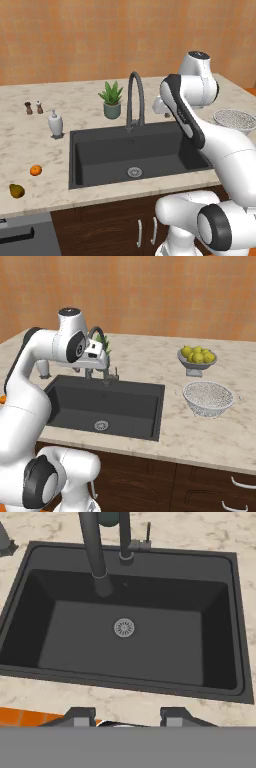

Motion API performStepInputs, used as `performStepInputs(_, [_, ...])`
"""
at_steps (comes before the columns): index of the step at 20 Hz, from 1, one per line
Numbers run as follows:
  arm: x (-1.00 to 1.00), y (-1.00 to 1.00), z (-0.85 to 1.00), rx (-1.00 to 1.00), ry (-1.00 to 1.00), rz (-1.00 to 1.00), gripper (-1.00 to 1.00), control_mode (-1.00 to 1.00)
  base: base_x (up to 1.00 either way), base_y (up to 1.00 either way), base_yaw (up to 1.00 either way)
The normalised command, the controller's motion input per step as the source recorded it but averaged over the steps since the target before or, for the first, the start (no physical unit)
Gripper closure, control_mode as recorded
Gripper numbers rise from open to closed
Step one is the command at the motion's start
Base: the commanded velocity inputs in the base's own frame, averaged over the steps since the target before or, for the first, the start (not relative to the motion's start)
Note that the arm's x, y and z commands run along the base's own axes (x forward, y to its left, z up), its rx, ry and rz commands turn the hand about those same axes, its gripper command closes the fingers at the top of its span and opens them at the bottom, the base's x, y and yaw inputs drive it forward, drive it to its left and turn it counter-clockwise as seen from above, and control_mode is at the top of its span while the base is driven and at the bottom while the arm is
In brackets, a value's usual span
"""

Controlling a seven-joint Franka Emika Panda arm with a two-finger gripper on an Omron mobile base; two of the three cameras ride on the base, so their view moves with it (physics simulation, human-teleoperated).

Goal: Put the colander in the sink, put the pear, tangerine in the colander, and turn on the sink faucet and pour water over the colander.

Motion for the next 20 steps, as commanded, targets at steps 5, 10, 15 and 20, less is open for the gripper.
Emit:
performStepInputs(5, [-0.2,-0.36,0.0,0.0,-0.02,-0.04,-1.0,-1.0,0.0,0.0,0.0])
performStepInputs(10, [-0.58,-0.92,0.0,0.04,0.0,-0.21,-1.0,-1.0,0.0,0.0,0.0])
performStepInputs(15, [-0.54,-0.93,0.0,0.05,0.05,-0.36,-1.0,-1.0,0.0,0.0,0.0])
performStepInputs(20, [-0.06,-0.82,-0.12,0.03,0.0,-0.48,-1.0,-1.0,0.0,0.0,0.0])
